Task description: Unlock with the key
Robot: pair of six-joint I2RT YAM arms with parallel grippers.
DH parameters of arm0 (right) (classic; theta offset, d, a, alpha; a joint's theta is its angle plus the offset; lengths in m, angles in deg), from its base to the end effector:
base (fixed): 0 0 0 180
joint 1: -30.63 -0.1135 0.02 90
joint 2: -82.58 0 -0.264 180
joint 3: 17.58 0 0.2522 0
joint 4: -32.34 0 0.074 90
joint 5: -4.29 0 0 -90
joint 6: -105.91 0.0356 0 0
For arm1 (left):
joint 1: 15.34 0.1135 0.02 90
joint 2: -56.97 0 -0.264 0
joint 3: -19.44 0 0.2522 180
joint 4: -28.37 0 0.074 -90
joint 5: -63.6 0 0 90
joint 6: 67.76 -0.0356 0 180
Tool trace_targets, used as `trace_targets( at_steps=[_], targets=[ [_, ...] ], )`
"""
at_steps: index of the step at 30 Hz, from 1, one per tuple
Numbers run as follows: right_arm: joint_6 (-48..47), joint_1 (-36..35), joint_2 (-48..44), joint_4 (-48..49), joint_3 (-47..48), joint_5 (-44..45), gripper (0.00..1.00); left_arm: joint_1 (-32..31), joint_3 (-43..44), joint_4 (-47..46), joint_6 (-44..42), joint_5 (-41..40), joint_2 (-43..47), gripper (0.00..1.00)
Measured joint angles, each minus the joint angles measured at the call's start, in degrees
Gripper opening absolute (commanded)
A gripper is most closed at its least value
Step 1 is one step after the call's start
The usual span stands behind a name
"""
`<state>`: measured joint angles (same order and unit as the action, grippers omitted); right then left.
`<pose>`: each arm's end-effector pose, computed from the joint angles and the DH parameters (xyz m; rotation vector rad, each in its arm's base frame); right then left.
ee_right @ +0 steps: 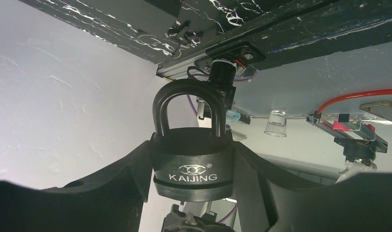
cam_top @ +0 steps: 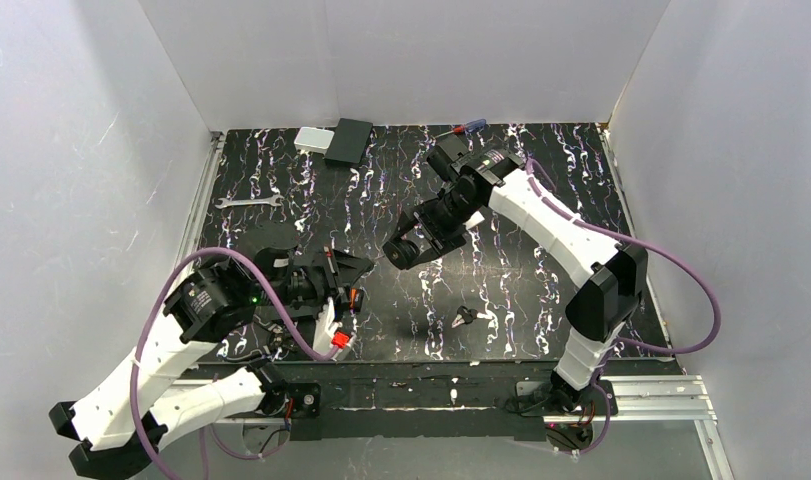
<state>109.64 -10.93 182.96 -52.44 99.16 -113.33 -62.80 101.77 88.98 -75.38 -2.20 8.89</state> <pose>0.2497 0.2435 0.3461 -1.0911 -2.5211 -0.7402 0.0890 -0.1185 0.4046 1.9608 0.3416 0.1358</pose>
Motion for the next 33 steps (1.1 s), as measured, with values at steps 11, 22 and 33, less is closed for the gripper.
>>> trace_targets(
  at_steps=[11,22,33],
  targets=[
    [-1.0,0.1,0.5,-0.9,0.4,0.0,0.01,-1.7,-1.0,-0.9,-2.1,-3.3,-0.9,0.0],
    [-2.2,0.1,1.4,-1.6,2.2,0.0,0.01,-2.4,-2.3,-1.9,-2.0,-3.7,-1.7,0.0],
    [-2.7,0.1,1.4,-2.6,2.3,0.0,0.01,-2.9,-2.3,-3.4,-2.1,-3.9,-3.4,0.0]
  ],
)
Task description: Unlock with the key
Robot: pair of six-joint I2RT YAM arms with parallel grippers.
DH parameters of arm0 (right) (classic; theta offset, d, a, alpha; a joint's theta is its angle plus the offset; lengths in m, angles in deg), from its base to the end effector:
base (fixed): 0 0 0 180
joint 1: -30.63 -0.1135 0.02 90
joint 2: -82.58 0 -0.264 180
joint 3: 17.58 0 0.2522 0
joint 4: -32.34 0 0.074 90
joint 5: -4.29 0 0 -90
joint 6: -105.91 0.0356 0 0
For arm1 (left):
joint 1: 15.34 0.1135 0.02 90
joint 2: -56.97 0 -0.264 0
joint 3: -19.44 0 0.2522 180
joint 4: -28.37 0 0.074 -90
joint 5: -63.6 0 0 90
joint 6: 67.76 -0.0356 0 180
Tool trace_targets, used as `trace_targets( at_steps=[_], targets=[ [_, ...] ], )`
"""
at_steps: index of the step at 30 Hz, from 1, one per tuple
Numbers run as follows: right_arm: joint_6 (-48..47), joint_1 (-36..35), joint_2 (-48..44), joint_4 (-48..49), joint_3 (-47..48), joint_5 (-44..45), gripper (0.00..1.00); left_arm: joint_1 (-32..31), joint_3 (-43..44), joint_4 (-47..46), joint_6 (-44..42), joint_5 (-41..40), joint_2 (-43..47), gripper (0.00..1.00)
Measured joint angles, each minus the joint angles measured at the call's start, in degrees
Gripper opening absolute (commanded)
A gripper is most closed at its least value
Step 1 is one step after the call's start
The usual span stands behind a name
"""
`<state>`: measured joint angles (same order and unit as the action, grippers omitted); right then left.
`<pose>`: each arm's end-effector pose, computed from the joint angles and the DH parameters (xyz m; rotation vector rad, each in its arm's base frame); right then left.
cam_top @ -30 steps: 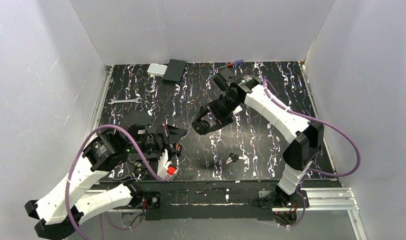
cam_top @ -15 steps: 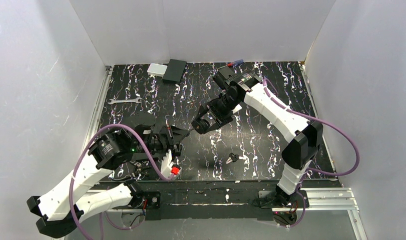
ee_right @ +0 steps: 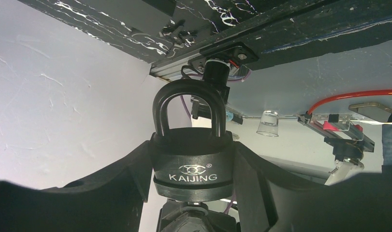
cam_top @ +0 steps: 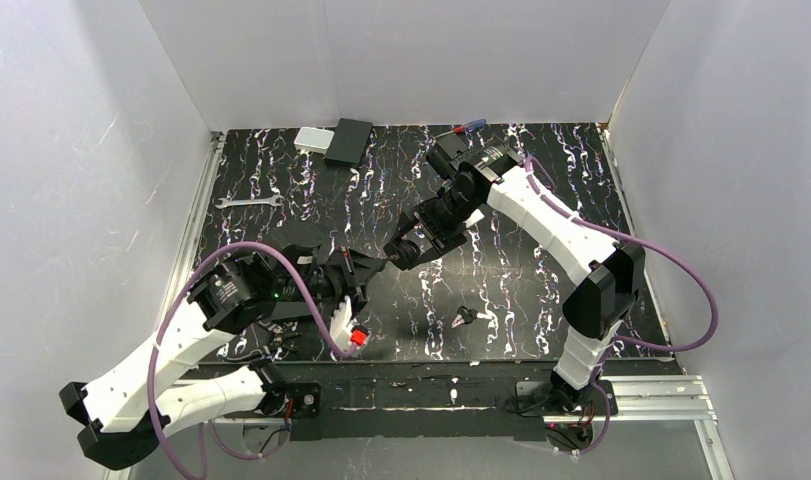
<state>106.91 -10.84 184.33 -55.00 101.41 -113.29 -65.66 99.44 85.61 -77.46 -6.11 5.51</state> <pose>0.2518 0.2445 0.3475 -1.0454 -2.5489 -0.7141 0.0999 -0.1397 0.3889 2.0176 0.3173 0.1725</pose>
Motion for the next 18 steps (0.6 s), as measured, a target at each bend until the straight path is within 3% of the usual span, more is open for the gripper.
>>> trace_targets(
  at_steps=[18],
  targets=[
    [-0.6,0.0,0.0,0.1,0.0,0.1,0.01,-1.3,-0.2,-1.0,0.0,-1.7,-1.7,0.0]
  ],
)
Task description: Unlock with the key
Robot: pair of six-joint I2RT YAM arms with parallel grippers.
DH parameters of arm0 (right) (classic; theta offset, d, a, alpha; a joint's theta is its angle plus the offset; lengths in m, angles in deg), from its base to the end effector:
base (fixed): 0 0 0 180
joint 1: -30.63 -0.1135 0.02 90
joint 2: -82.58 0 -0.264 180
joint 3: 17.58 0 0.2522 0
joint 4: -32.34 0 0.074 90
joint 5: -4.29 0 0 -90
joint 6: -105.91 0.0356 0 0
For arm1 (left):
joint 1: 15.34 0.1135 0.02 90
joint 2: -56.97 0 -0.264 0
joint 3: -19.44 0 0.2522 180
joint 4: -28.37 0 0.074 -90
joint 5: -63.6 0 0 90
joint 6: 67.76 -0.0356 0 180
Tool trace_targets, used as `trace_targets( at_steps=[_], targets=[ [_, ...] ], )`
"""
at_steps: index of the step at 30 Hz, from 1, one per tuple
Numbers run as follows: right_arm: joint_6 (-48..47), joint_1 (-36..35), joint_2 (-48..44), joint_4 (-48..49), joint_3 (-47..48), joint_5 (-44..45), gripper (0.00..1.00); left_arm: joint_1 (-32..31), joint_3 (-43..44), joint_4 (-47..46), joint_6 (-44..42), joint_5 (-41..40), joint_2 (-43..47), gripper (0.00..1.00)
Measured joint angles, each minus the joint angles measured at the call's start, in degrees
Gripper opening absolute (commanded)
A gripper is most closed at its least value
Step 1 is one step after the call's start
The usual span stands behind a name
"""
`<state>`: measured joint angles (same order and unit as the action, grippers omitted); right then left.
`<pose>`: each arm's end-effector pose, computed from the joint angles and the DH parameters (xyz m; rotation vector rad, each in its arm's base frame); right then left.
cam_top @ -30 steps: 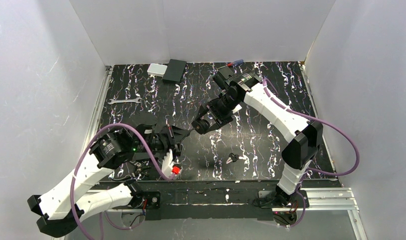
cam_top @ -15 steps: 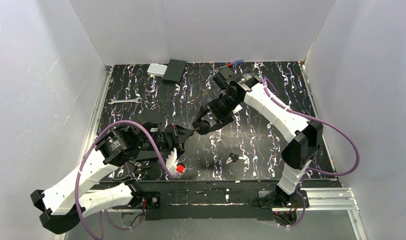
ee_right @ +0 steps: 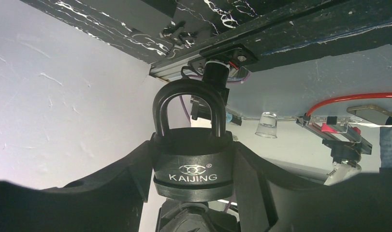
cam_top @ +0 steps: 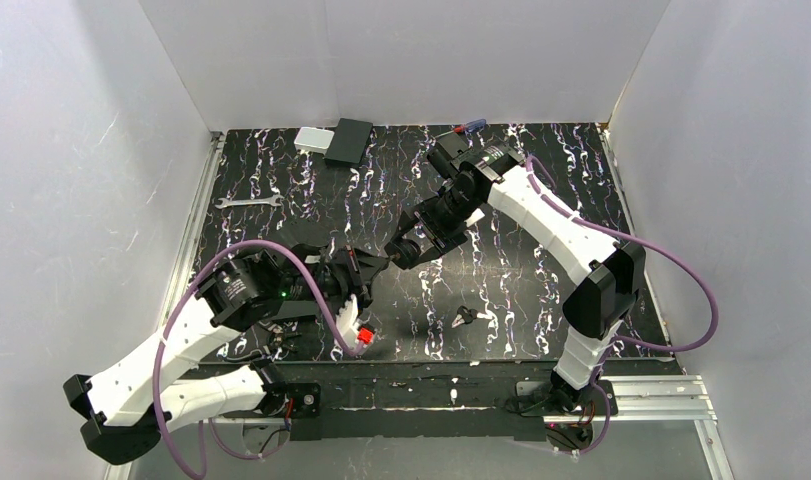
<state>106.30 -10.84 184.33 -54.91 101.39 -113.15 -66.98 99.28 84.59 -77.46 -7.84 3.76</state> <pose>0.2519 0.2445 0.3474 -1.0337 -2.5587 -0.7177 0.1035 -0.1490 0.3848 2.0380 0.3190 0.1803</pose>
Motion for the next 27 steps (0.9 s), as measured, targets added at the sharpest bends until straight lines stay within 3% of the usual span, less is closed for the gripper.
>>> trace_targets(
  at_steps=[27],
  targets=[
    [-0.3,0.0,0.0,0.0,0.0,0.3,0.01,-1.4,0.0,-0.1,-0.7,-2.6,-1.0,0.0]
  ],
)
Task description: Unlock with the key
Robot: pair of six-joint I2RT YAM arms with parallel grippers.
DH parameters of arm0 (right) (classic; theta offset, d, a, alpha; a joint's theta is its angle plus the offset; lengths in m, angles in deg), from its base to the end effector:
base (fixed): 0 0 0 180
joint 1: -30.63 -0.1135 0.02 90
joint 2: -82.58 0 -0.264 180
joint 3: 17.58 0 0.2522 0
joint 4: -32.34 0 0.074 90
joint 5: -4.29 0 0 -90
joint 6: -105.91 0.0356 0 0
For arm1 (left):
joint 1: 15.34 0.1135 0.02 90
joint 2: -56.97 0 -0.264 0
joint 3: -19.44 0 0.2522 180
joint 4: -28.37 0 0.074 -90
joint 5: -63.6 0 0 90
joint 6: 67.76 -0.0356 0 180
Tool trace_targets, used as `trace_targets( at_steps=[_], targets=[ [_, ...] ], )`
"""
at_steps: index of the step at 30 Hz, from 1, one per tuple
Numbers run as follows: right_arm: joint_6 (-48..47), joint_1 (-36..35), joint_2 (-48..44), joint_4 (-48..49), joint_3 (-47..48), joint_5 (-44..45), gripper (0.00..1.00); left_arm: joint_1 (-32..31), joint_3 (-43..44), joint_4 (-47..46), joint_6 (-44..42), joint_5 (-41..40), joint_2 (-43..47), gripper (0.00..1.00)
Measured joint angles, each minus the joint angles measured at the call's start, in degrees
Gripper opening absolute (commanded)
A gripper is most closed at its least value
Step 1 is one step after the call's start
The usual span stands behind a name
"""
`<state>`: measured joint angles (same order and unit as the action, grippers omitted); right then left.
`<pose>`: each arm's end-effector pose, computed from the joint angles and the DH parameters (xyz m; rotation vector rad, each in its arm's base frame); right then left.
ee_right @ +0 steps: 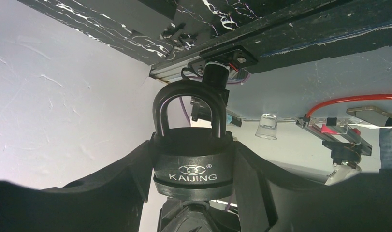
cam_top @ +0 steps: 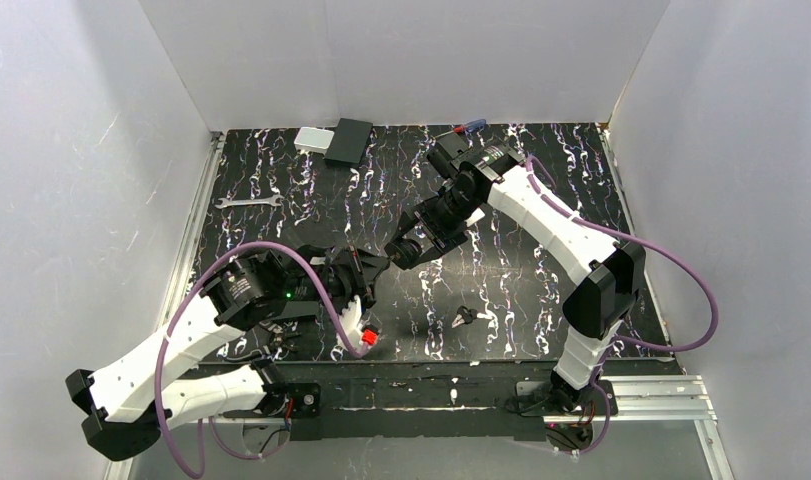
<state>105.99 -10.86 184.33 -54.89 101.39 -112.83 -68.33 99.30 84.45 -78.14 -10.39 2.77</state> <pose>0.2520 0.2445 0.3473 -1.0301 -2.5674 -0.7176 0.1043 -0.1546 0.3820 2.0619 0.3160 0.2106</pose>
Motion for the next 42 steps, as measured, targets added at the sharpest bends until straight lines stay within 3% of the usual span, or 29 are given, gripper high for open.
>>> trace_targets(
  at_steps=[34,42],
  targets=[
    [2.8,-0.2,-0.2,-0.5,-0.1,1.7,0.01,-1.2,0.1,0.2,0.7,-2.1,-0.9,0.0],
    [5.9,-0.2,-4.3,3.0,-6.3,1.7,0.01,-1.6,0.2,0.4,1.0,-1.7,-1.8,0.0]
  ],
)
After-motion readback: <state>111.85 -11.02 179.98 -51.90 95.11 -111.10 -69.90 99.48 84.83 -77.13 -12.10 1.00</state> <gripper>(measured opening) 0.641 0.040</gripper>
